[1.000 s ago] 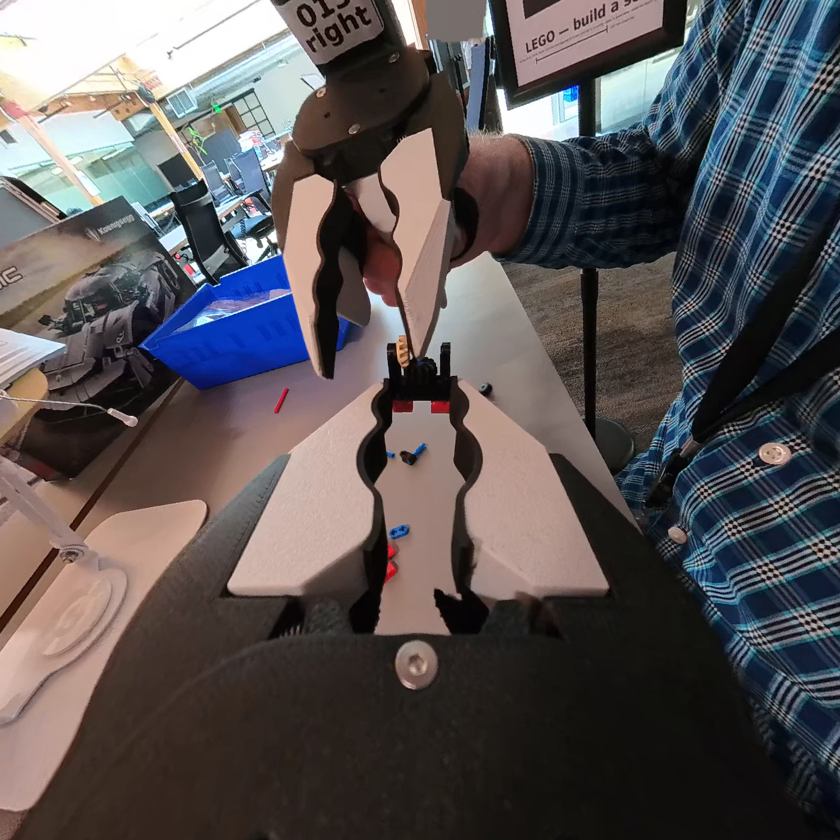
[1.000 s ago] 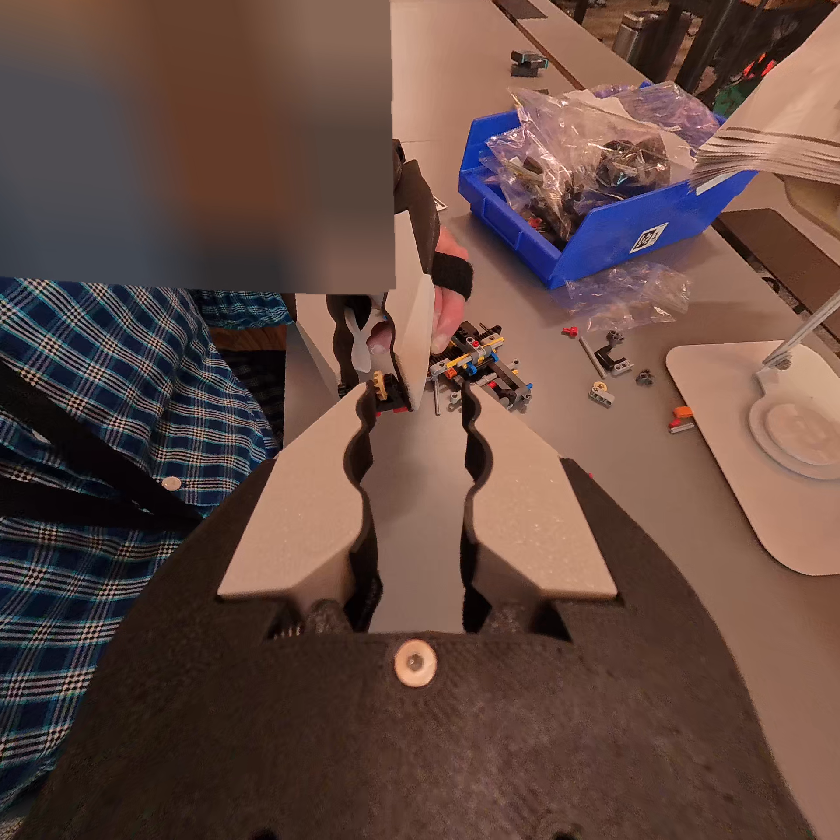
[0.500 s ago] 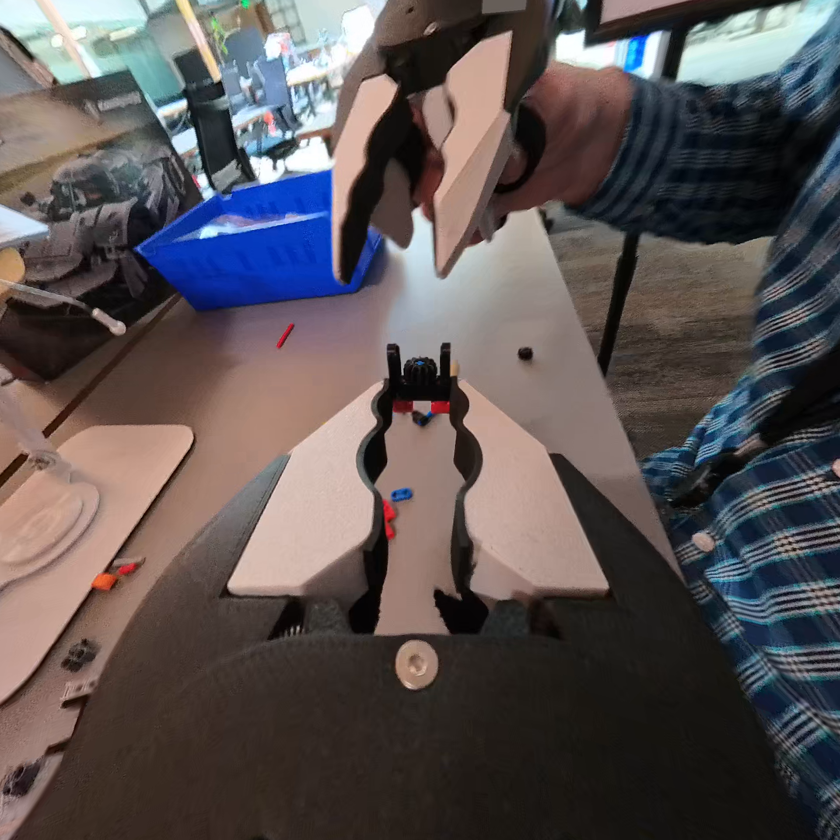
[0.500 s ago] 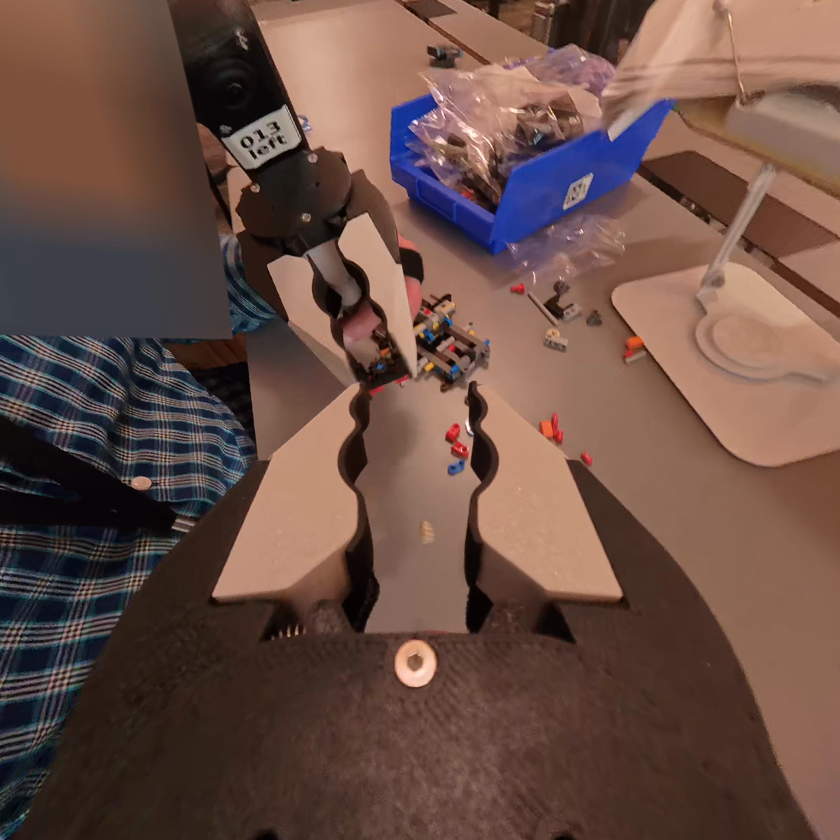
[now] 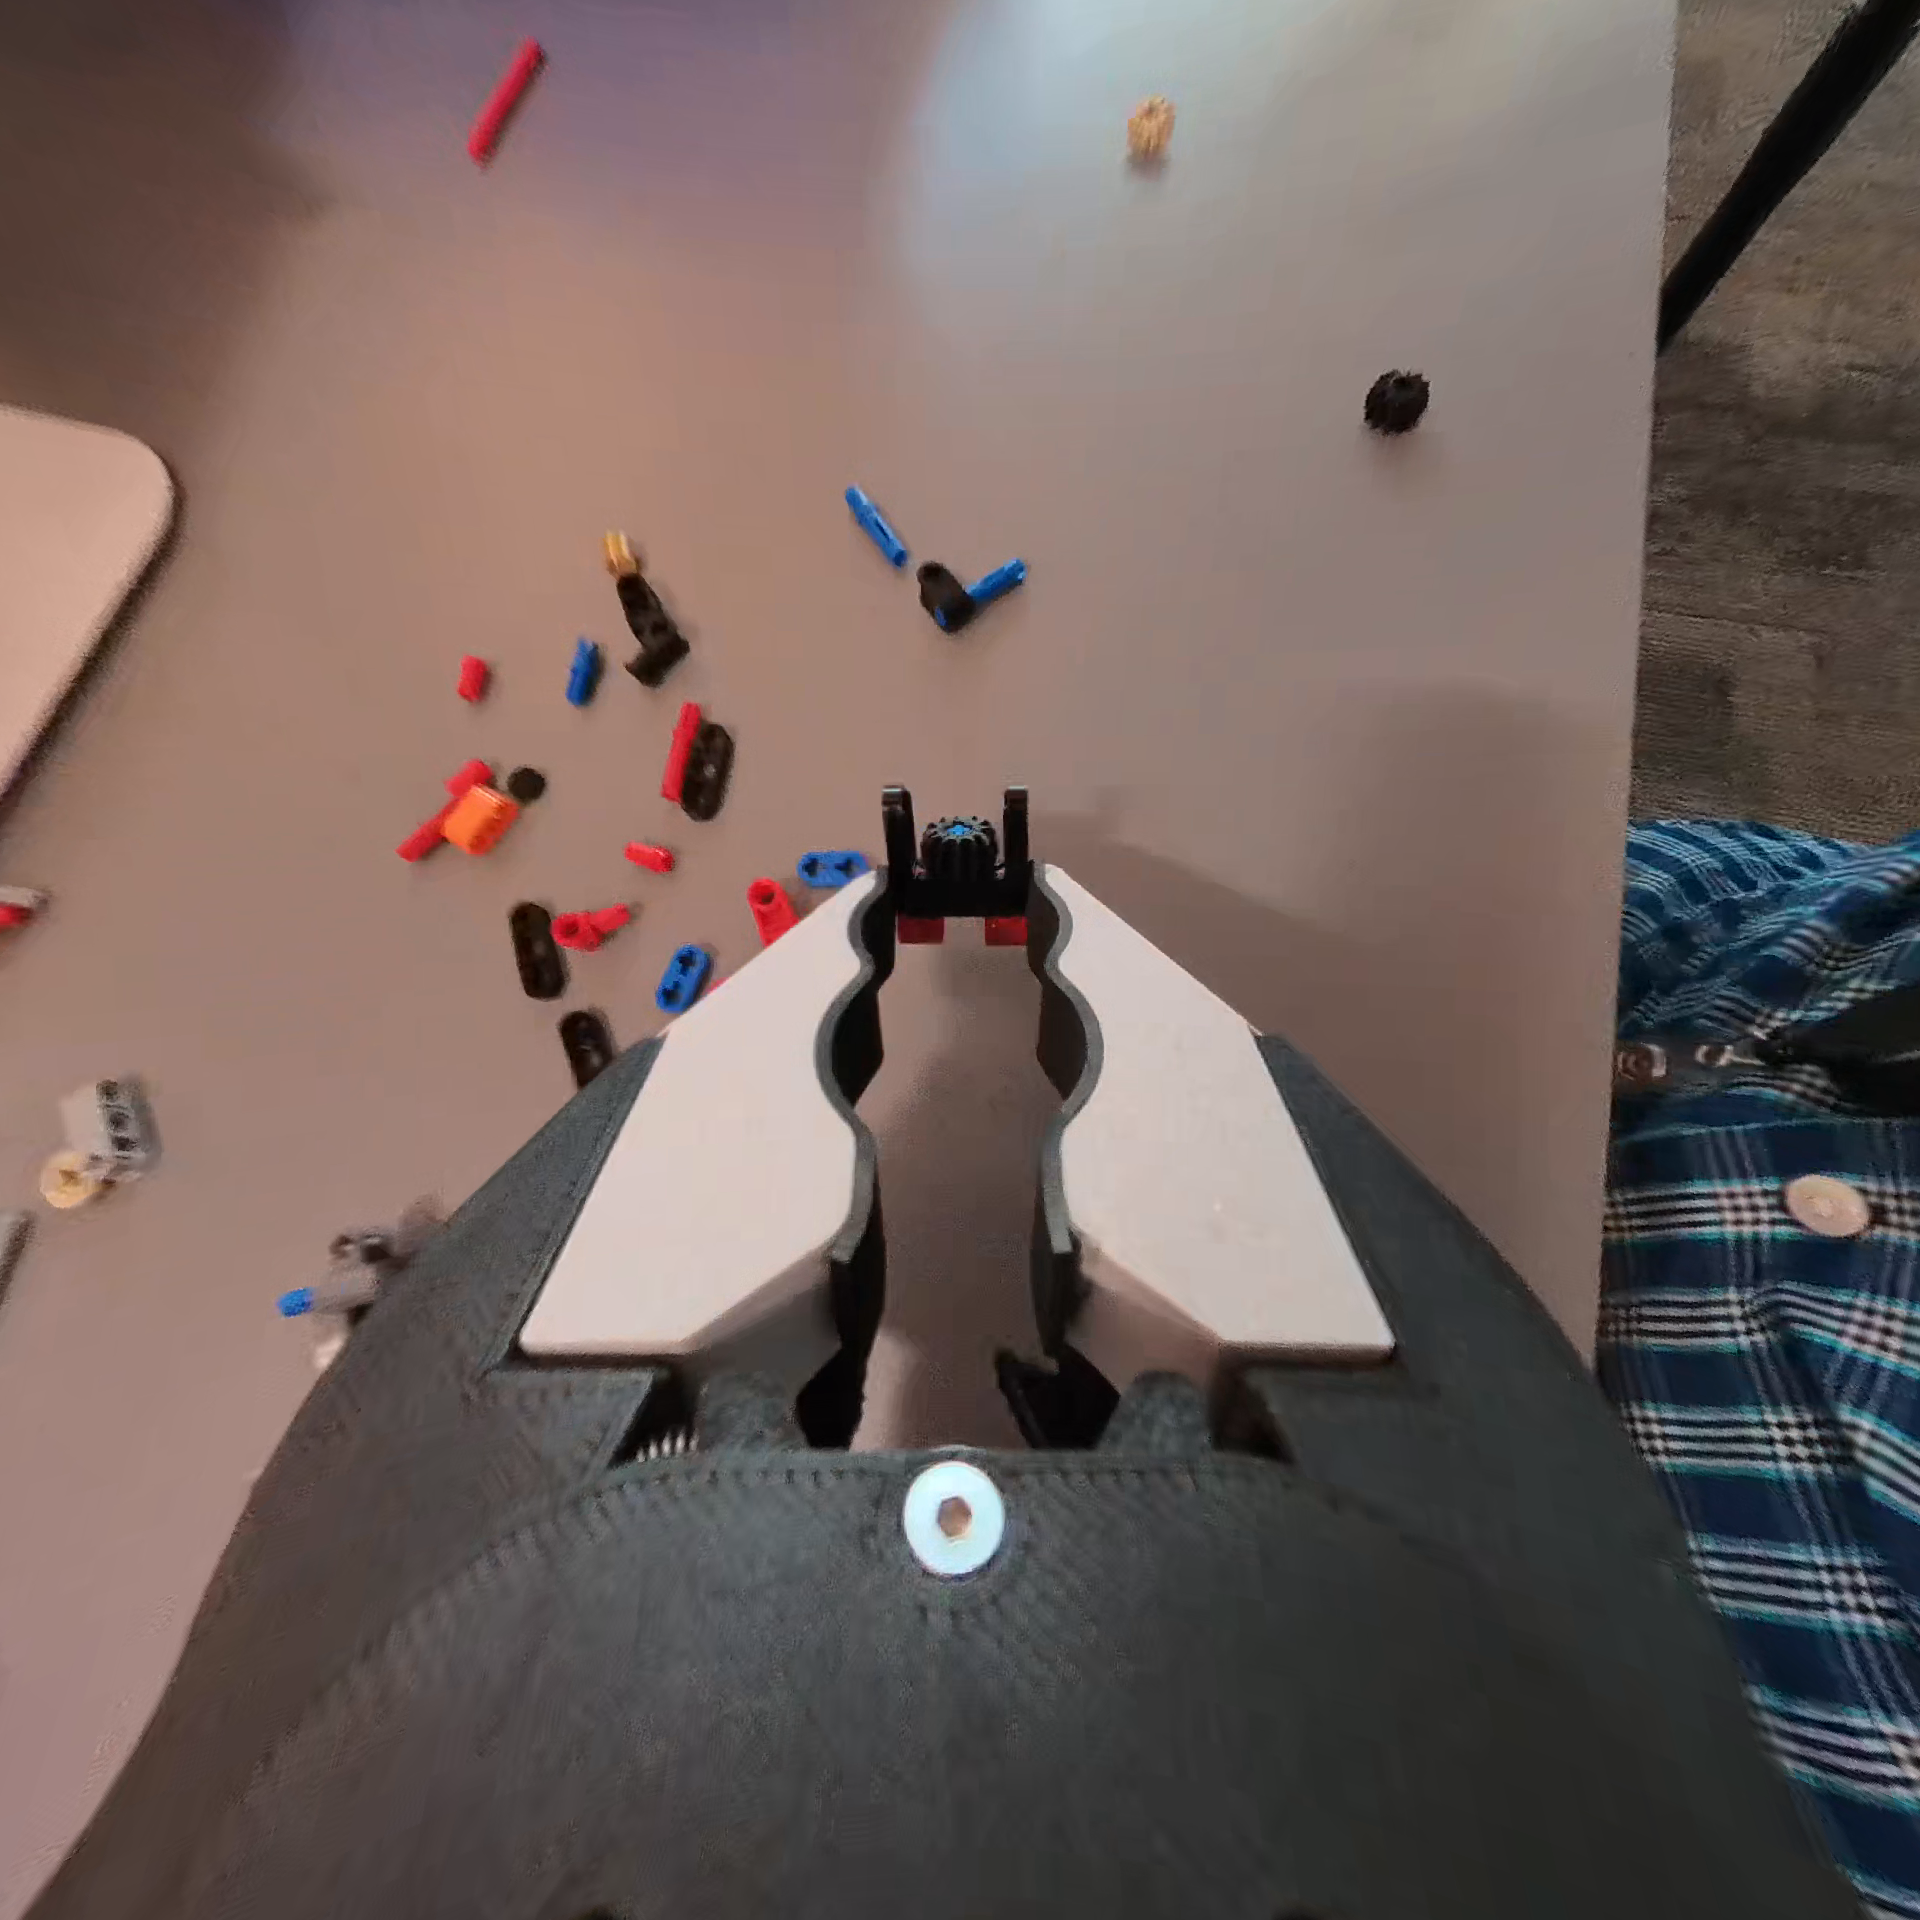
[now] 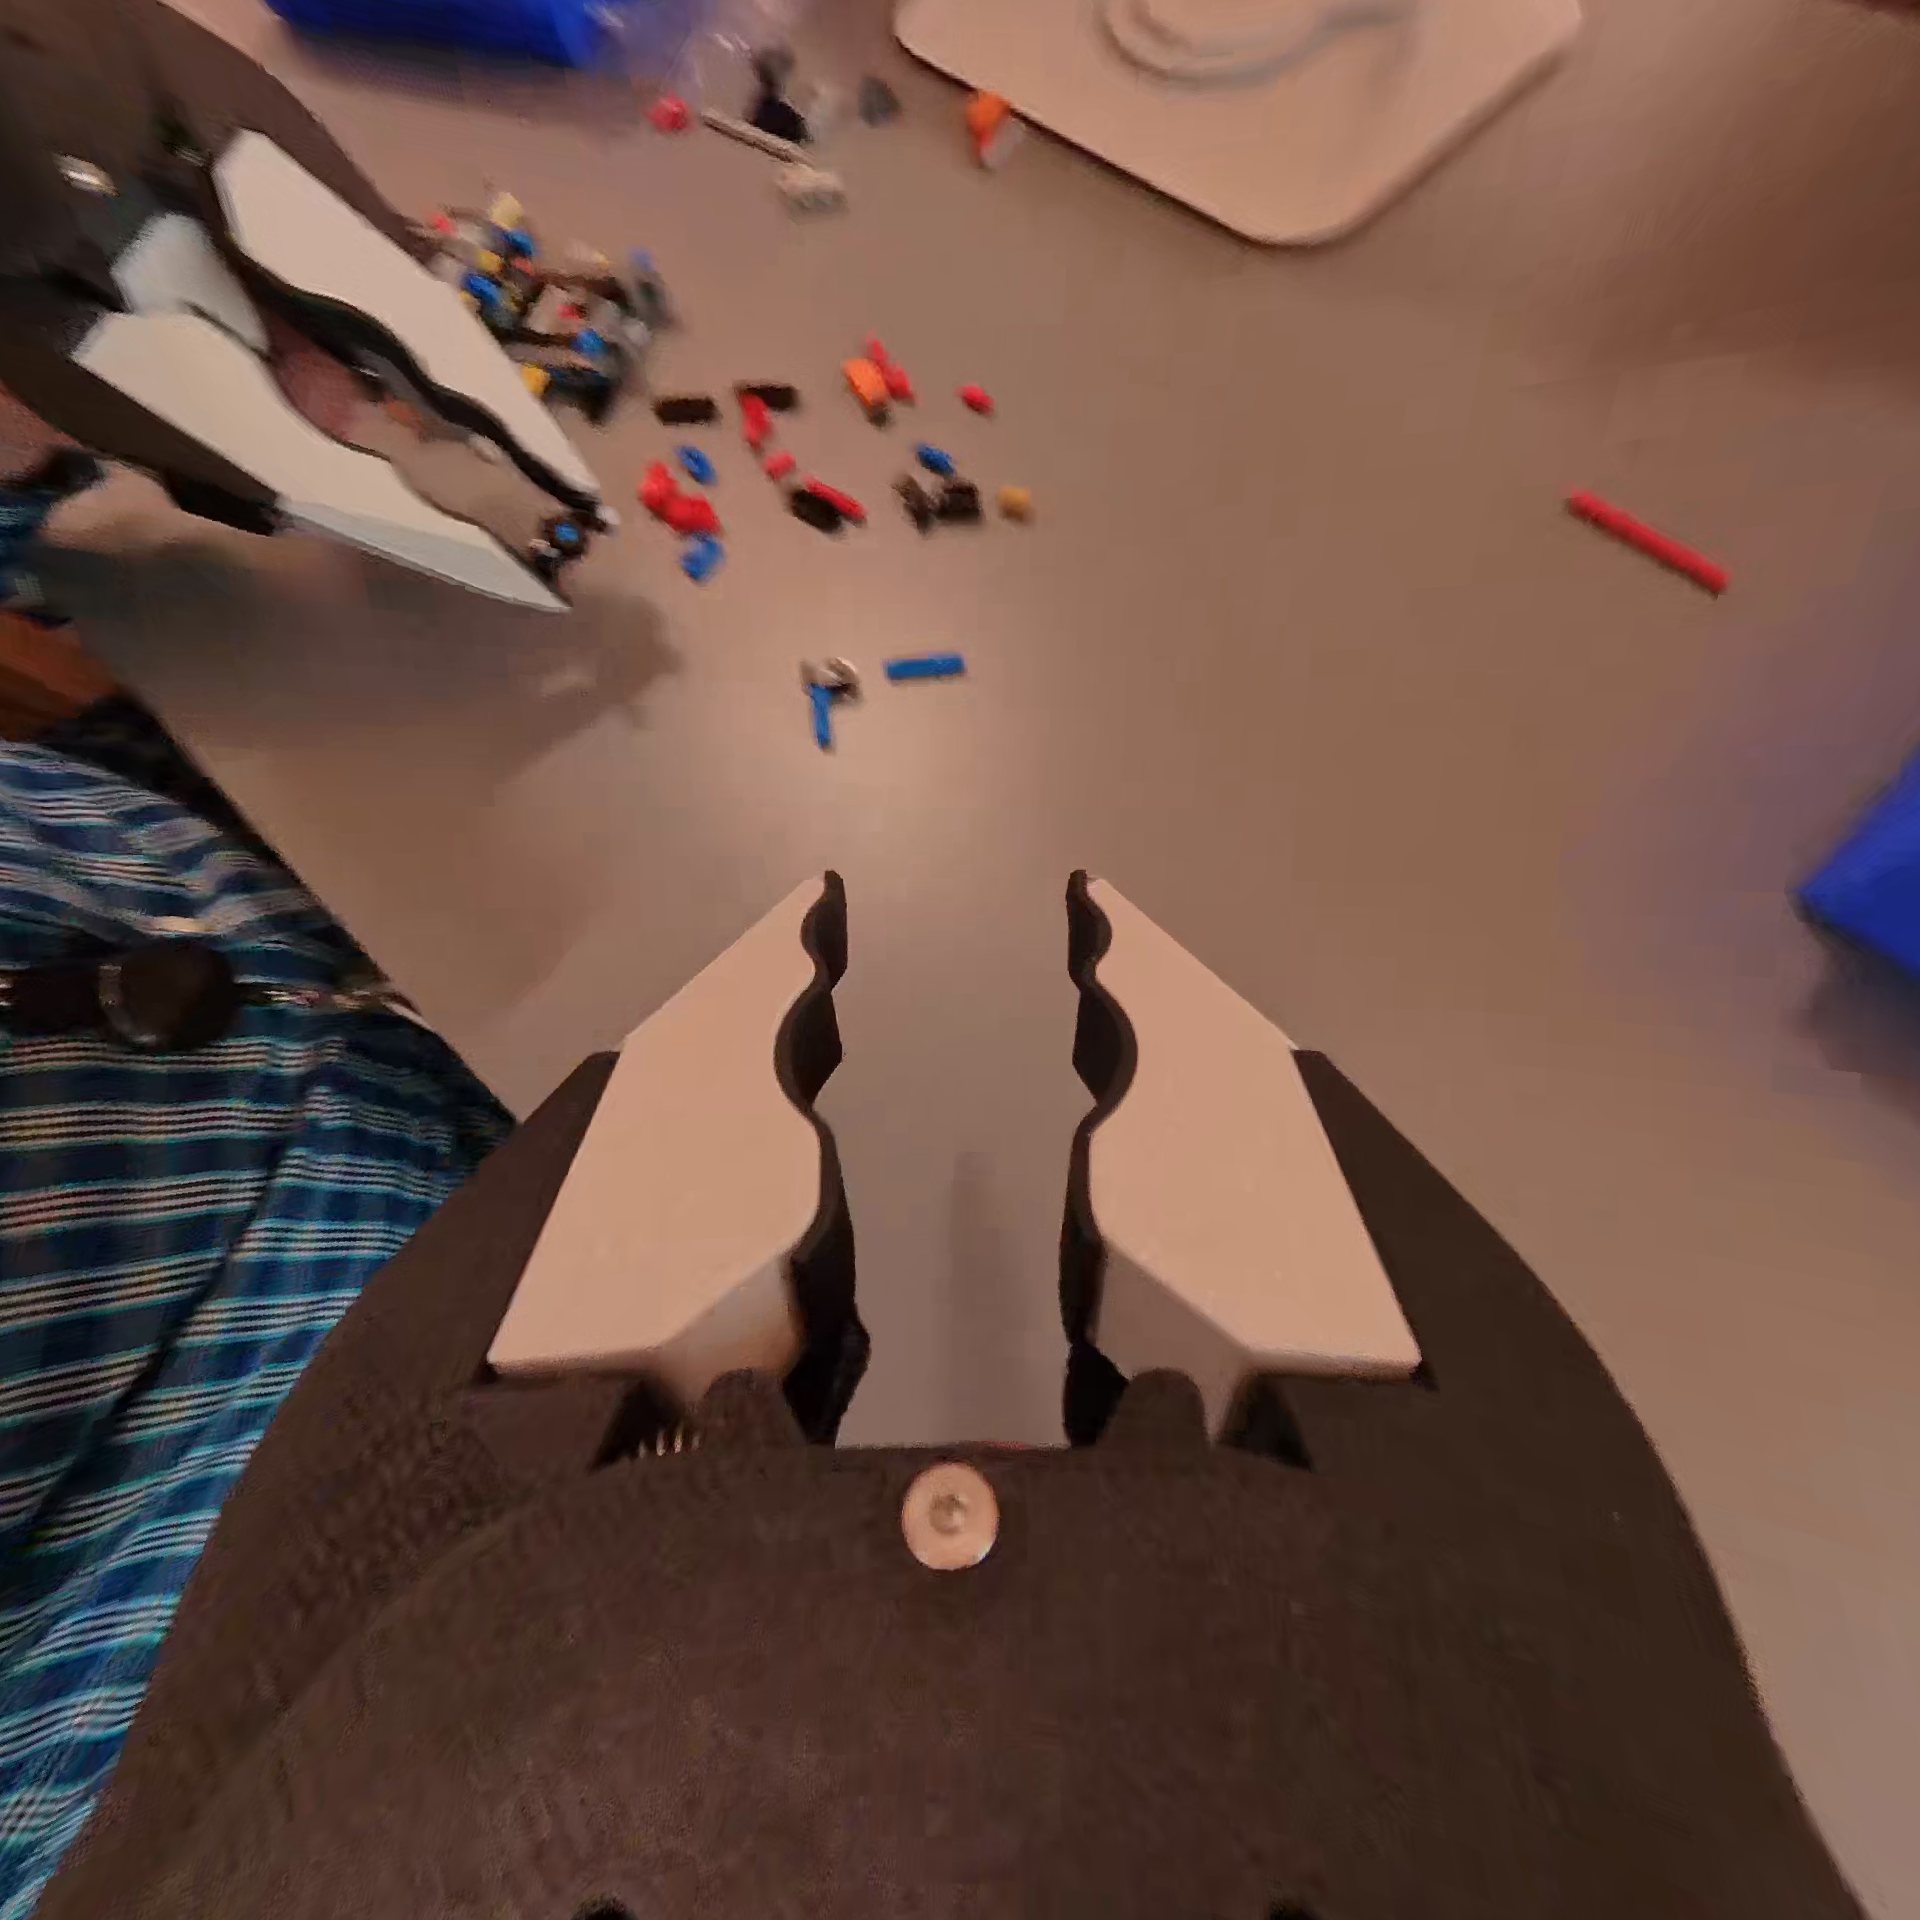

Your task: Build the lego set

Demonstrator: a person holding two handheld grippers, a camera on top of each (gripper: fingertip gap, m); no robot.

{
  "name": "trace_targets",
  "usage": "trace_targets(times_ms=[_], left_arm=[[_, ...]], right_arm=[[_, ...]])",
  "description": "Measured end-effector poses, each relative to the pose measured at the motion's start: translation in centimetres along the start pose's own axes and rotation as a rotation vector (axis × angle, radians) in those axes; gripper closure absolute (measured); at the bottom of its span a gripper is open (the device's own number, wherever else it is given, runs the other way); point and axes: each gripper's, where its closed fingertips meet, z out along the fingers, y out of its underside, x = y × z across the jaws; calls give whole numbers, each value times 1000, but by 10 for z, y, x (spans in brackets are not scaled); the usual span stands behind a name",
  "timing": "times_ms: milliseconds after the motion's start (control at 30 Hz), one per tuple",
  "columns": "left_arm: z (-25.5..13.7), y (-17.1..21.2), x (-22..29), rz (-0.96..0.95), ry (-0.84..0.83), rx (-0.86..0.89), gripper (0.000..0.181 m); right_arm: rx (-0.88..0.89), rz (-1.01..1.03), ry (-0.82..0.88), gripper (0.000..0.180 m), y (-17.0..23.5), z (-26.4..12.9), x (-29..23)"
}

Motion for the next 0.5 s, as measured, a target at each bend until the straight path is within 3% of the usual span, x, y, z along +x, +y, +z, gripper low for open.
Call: trace_targets(times_ms=[200,333,500], left_arm=[[10,5,11,-126,37,-30,150],[6,10,26,-177,99,-47,140],[2,12,15,-184,57,-51,145]], right_arm=[[-16,81,24,141,33,-9,13],[25,65,-18,142,27,-8,-4],[34,-8,-101,142,15,4,-42]])
